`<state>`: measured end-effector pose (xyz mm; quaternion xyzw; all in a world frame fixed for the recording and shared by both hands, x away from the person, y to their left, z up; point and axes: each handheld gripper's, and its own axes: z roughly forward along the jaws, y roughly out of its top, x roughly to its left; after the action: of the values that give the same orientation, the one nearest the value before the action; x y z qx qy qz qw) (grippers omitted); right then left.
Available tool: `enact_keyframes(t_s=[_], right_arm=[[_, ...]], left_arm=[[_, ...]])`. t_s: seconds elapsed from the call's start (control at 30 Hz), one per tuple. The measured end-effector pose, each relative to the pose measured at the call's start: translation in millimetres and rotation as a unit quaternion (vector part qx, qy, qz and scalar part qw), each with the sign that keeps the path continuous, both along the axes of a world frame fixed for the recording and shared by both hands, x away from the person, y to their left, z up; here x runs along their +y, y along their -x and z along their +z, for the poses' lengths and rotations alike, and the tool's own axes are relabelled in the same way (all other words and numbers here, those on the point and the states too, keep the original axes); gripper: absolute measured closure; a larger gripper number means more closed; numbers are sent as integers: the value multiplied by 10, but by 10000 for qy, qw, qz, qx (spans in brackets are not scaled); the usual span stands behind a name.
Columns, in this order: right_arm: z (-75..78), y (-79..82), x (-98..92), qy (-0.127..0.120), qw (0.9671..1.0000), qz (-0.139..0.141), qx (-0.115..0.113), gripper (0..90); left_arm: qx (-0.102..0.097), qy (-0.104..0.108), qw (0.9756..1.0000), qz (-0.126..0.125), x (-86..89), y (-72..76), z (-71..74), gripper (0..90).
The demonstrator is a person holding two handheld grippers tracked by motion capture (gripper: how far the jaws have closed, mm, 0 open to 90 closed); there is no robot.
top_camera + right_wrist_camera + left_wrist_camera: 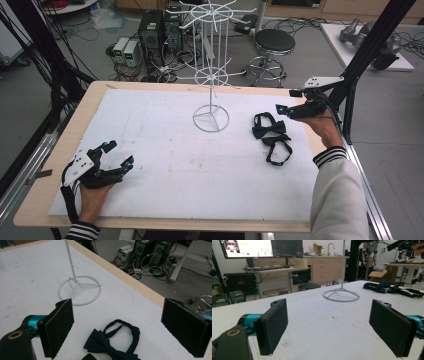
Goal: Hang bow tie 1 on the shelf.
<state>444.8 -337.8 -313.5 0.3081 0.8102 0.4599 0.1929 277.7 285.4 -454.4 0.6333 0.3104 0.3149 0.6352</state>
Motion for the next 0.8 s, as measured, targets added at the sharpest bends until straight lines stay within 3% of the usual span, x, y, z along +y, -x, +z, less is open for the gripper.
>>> enact_keyframes(t_s=[0.27, 0.47, 0.8], right_arm=[[-50, -153, 28, 295, 9993, 166, 125, 105], [-130, -218, 26, 347, 9987, 279, 259, 105], [-81, -363, 22, 860, 9932, 545, 566, 105]], left_arm=[[6, -9, 10000, 7, 0, -1, 1, 159], [-2, -9, 10000, -8, 0, -2, 1, 158], [20, -16, 10000, 10, 1, -3, 1, 157]])
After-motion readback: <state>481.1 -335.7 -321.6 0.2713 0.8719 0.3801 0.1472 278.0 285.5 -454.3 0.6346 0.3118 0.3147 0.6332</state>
